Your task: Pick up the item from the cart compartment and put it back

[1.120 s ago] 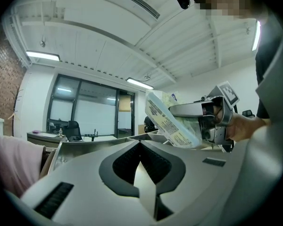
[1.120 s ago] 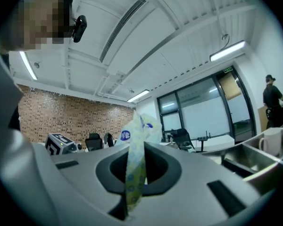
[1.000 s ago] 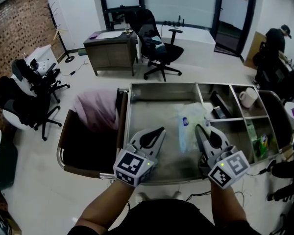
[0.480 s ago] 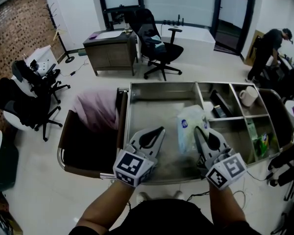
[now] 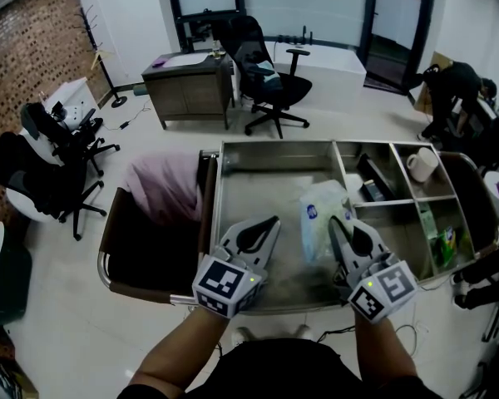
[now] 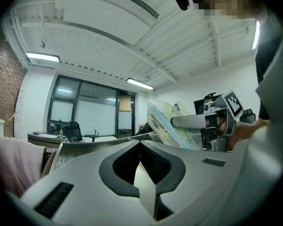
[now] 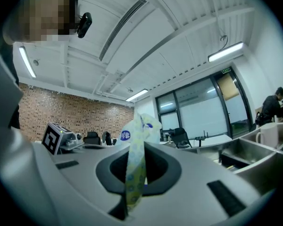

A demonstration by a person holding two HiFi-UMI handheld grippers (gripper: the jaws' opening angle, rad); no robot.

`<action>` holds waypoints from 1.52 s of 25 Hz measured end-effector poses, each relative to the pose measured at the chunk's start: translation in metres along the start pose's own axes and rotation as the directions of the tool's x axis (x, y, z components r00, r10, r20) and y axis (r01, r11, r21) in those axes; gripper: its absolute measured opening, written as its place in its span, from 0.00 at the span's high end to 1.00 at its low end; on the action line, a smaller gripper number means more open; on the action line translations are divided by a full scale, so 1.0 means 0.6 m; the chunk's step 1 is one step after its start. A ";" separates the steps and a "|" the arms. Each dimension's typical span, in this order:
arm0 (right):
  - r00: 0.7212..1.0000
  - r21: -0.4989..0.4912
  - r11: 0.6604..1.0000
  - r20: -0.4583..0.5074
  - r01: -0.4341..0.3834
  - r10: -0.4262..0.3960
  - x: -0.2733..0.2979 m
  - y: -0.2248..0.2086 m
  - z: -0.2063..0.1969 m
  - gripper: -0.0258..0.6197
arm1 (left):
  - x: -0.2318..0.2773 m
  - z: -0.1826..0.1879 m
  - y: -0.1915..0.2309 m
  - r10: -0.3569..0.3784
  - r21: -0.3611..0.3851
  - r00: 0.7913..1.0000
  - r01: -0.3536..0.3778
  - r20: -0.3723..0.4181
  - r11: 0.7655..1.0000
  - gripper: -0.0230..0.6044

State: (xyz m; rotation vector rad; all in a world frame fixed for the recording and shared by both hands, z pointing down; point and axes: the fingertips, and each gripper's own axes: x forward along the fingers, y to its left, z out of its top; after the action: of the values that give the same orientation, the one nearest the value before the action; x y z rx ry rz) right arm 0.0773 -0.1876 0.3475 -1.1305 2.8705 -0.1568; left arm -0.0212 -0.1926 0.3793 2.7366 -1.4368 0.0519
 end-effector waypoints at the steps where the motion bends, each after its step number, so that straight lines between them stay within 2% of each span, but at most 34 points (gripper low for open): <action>1: 1.000 -0.001 1.000 -0.001 -0.001 0.001 0.000 0.000 0.000 0.94 | 0.000 0.000 0.000 0.000 0.000 1.000 0.000 0.000 1.000 0.96; 20: 1.000 -0.004 1.000 -0.018 -0.001 0.001 0.000 0.000 -0.004 0.94 | -0.001 0.001 -0.002 0.003 0.000 1.000 -0.003 0.004 1.000 0.96; 26: 1.000 0.021 1.000 -0.020 0.002 -0.001 0.008 -0.008 -0.001 0.94 | 0.000 0.001 0.001 0.004 -0.001 1.000 -0.004 0.007 1.000 0.96; 38: 0.999 -0.137 0.991 -0.040 -0.002 -0.004 0.086 -0.019 0.083 0.94 | -0.002 0.002 0.001 0.007 0.000 1.000 -0.007 0.012 1.000 0.96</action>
State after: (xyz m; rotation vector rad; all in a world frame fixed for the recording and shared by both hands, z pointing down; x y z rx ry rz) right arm 0.0516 -0.2347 0.2989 -1.1631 2.9558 0.0194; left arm -0.0225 -0.1920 0.3782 2.7365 -1.4493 0.0361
